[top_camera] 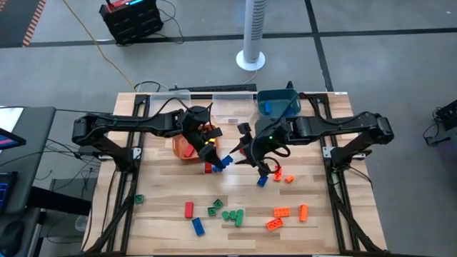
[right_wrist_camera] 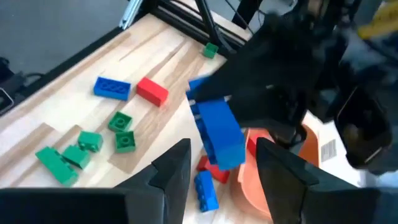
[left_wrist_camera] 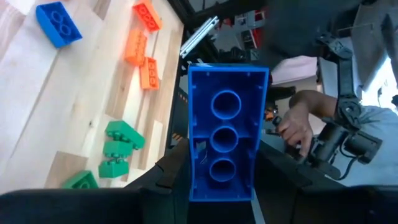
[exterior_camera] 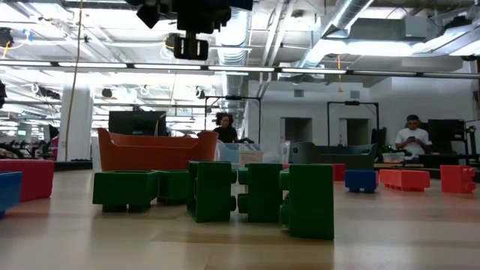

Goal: Sort blocks
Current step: Put the blue game piece into the blue bin

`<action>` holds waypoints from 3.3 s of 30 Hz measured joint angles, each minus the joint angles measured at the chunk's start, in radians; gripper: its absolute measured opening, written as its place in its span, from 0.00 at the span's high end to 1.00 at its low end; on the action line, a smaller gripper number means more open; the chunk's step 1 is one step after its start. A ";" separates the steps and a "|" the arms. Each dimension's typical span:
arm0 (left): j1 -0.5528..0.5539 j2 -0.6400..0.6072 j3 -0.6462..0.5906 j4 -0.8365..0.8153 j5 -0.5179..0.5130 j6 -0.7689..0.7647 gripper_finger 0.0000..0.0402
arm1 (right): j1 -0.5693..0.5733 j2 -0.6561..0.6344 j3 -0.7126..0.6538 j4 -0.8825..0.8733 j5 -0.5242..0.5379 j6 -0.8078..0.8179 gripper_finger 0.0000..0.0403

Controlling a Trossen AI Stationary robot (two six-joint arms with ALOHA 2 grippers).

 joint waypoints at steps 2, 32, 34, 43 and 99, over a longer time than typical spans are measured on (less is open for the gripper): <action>-0.001 0.001 0.000 -0.004 0.000 0.001 0.68 | 0.003 -0.009 0.000 -0.011 -0.001 0.000 0.54; 0.006 0.001 0.000 0.028 -0.088 -0.041 0.68 | -0.008 0.102 0.000 0.062 -0.025 -0.095 0.58; 0.006 0.001 0.000 0.025 -0.086 -0.036 0.68 | -0.009 0.102 0.000 0.058 -0.025 -0.083 0.63; 0.028 0.001 0.000 0.031 -0.070 -0.036 0.53 | -0.021 0.082 0.012 -0.024 -0.024 -0.009 0.79; -0.615 -0.222 0.000 -0.698 -0.874 -0.126 0.32 | -0.922 0.331 -0.079 -0.415 0.079 0.392 0.49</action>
